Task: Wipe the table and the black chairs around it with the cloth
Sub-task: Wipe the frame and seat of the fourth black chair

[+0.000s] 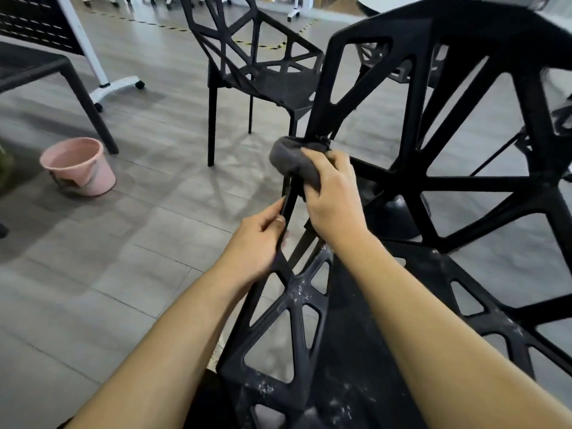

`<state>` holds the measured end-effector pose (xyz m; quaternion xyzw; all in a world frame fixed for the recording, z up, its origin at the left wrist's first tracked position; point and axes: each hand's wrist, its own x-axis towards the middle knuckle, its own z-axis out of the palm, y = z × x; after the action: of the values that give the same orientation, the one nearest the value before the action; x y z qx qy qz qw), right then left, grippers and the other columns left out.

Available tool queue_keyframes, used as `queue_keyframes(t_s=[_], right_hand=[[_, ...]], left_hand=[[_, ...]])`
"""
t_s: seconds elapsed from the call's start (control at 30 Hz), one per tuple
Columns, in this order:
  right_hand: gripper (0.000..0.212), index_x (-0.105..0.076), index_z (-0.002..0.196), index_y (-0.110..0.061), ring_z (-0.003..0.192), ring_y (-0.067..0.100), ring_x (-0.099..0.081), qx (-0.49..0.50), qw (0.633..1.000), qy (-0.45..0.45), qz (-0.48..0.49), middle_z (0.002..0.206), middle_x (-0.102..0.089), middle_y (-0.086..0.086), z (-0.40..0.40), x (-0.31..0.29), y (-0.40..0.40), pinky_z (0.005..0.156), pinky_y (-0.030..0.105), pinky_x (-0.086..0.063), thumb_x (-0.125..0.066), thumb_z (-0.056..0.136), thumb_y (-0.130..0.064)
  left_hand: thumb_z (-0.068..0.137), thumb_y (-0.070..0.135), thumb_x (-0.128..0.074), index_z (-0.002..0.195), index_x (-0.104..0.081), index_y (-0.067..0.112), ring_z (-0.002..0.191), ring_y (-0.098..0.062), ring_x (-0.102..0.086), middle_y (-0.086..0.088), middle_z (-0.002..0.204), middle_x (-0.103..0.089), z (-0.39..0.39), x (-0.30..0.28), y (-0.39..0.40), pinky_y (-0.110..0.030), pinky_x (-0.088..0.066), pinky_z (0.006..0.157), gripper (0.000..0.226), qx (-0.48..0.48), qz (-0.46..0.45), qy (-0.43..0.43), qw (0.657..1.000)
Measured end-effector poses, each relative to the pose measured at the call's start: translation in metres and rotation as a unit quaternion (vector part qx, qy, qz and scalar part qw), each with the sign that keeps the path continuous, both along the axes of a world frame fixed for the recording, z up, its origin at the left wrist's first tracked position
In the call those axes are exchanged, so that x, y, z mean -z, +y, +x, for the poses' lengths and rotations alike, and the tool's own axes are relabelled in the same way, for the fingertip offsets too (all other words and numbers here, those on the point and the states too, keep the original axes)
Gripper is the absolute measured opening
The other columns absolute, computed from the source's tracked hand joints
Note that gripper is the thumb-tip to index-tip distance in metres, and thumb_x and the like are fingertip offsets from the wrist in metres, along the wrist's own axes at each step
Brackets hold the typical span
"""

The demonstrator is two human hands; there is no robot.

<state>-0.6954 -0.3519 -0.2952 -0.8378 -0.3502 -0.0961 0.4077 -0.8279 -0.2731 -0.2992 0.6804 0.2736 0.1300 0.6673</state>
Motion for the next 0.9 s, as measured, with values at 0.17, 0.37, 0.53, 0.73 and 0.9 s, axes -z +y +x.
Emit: queue_keyframes(t_s=[0.17,0.37,0.53,0.73,0.9], right_hand=[[0.05,-0.06,0.138,-0.023,0.119,0.019,-0.051,-0.105,0.993,0.062,0.008,0.124,-0.048,0.0,-0.024,-0.001,-0.016,0.111,0.029,-0.04,-0.059,0.089,-0.009],[0.047,-0.051,0.133,-0.03,0.096,0.022,-0.057,0.058,0.995,0.071,-0.026,0.121,-0.044,-0.001,-0.01,-0.001,-0.082,0.091,0.035,-0.047,-0.062,0.089,-0.018],[0.036,-0.043,0.119,-0.024,0.1,0.035,-0.056,0.246,0.964,0.087,-0.04,0.123,-0.038,0.004,0.02,0.028,-0.121,0.086,0.047,-0.051,-0.057,0.089,-0.038],[0.055,-0.054,0.143,-0.023,0.133,0.04,-0.039,0.13,0.97,0.017,-0.206,0.154,-0.041,0.014,-0.004,0.122,-0.113,0.112,0.05,-0.031,-0.057,0.091,-0.04],[0.049,-0.06,0.138,-0.026,0.103,0.04,-0.047,0.135,0.956,-0.088,-0.245,0.14,-0.053,0.012,0.009,0.132,-0.111,0.089,0.052,-0.043,-0.054,0.09,-0.035]], left_hand=[[0.106,0.014,-0.047,0.091,-0.072,0.04,0.091,-0.026,-0.063,0.001,0.089,-0.066,0.001,0.0,0.001,-0.052,-0.049,0.101,0.039,-0.014,-0.025,-0.006,1.0],[0.104,0.019,-0.048,0.097,-0.068,0.062,0.089,-0.02,-0.07,0.017,0.084,-0.07,0.002,0.005,-0.003,-0.04,-0.054,0.092,0.048,-0.03,0.096,-0.012,0.995],[0.102,0.022,-0.041,0.139,-0.051,0.045,0.096,-0.015,-0.071,0.03,0.104,-0.066,0.006,0.003,-0.016,-0.041,-0.054,0.099,0.045,-0.048,0.134,-0.038,0.989],[0.109,0.016,-0.035,0.151,-0.039,0.04,0.101,-0.012,-0.071,0.014,0.134,-0.06,0.003,0.011,-0.009,-0.034,-0.053,0.101,0.049,-0.006,0.138,-0.053,0.989],[0.11,0.02,-0.032,0.153,-0.032,0.042,0.104,-0.025,-0.071,0.01,0.135,-0.063,0.001,0.023,-0.002,-0.036,-0.055,0.095,0.048,0.041,0.109,-0.071,0.991]])
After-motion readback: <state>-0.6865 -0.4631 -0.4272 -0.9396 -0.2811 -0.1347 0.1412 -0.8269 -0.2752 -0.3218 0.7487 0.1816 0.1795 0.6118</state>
